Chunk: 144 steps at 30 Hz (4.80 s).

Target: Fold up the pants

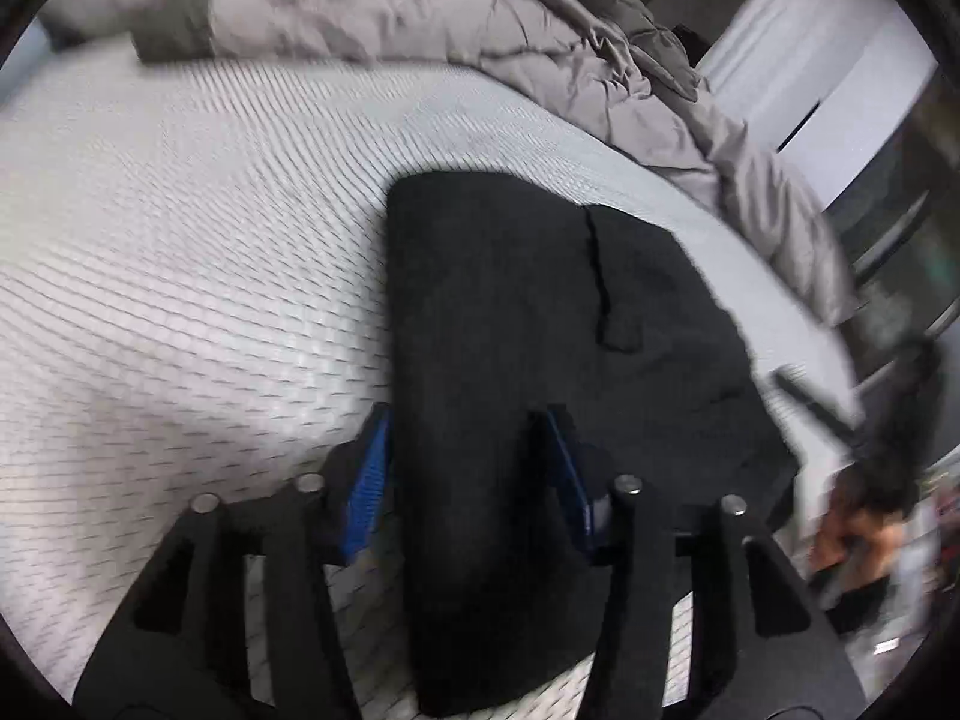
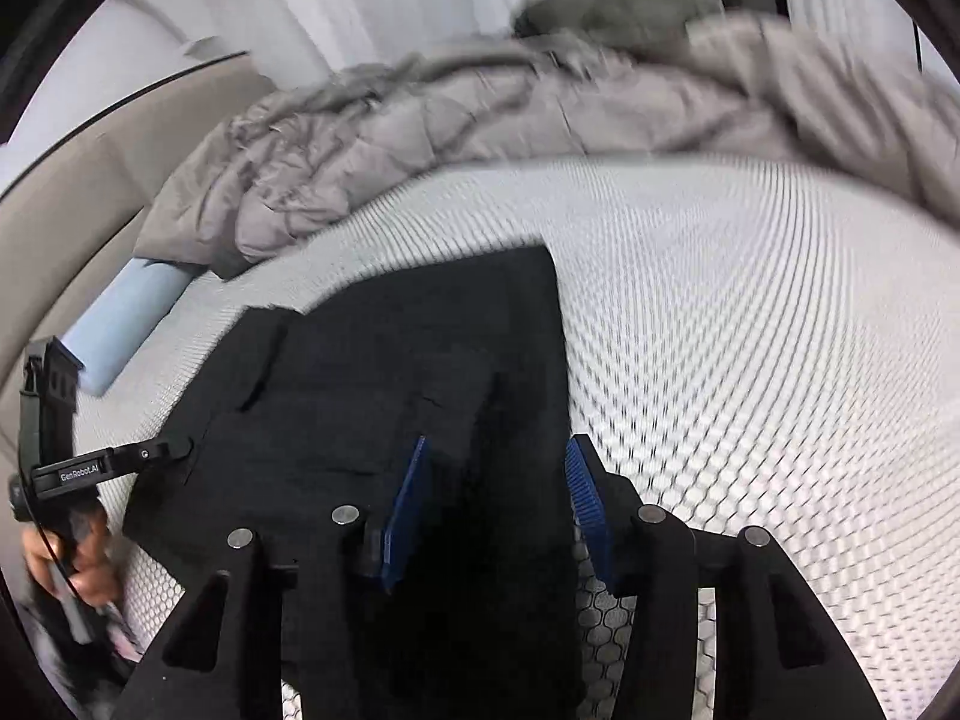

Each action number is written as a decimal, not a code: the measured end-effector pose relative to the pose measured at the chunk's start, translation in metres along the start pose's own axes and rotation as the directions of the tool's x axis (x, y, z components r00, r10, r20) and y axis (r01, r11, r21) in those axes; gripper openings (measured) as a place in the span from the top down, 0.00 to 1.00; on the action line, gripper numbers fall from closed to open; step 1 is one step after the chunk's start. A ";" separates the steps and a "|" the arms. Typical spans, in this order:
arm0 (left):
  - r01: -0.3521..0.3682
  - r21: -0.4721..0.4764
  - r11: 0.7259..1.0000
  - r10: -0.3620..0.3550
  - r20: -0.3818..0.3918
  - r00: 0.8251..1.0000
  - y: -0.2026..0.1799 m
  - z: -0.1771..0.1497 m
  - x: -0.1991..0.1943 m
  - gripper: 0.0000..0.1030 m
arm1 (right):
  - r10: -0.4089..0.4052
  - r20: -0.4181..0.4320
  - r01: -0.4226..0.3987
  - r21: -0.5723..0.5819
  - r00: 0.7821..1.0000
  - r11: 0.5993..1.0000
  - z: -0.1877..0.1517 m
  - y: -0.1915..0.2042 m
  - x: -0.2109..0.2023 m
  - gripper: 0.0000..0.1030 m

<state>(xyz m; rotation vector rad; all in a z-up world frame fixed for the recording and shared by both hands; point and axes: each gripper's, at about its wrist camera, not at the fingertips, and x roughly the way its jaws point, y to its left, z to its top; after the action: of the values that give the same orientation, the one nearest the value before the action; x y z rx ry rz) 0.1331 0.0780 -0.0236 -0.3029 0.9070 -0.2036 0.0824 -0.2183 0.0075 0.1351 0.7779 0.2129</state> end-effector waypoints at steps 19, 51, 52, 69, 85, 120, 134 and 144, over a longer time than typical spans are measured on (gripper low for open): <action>0.127 0.381 0.916 -0.107 -0.072 0.992 -0.059 -0.040 -0.003 0.38 | -0.042 -0.141 -0.016 -0.390 0.989 0.921 -0.039 0.083 0.035 0.54; 0.053 0.285 0.957 -0.033 -0.076 0.997 -0.043 0.036 0.044 0.54 | -0.040 -0.246 -0.044 -0.326 0.969 0.944 0.024 0.114 0.114 0.51; 0.038 0.290 0.956 -0.018 -0.074 0.997 -0.041 0.035 0.042 0.54 | -0.104 -0.227 0.022 -0.337 0.968 0.941 0.024 0.105 0.110 0.51; -0.018 0.157 0.988 0.037 -0.119 0.992 -0.039 0.088 0.075 0.54 | -0.058 -0.212 -0.005 -0.286 0.976 0.958 0.041 0.118 0.128 0.50; 0.031 0.200 0.979 -0.014 -0.086 0.996 -0.045 0.065 0.047 0.52 | -0.039 -0.248 -0.033 -0.281 0.968 0.959 0.032 0.118 0.134 0.49; 0.001 0.411 0.912 0.018 -0.042 0.999 -0.078 -0.068 -0.045 0.43 | -0.078 -0.219 -0.044 -0.503 0.973 0.863 -0.033 0.119 0.068 0.38; 0.048 0.173 0.984 -0.048 -0.005 0.999 -0.021 -0.052 -0.072 0.31 | 0.315 -0.151 -0.320 -0.010 0.937 0.947 -0.004 -0.004 0.023 0.31; 0.021 0.141 0.990 -0.014 -0.054 0.998 -0.007 -0.050 -0.056 0.31 | 0.525 -0.141 -0.495 0.202 0.839 0.845 -0.002 -0.025 0.026 0.46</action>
<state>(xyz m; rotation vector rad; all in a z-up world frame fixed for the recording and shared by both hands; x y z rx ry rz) 0.0589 0.0797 -0.0092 -0.1747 0.9379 -0.2919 0.1025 -0.2364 -0.0159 0.4841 0.9416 0.6849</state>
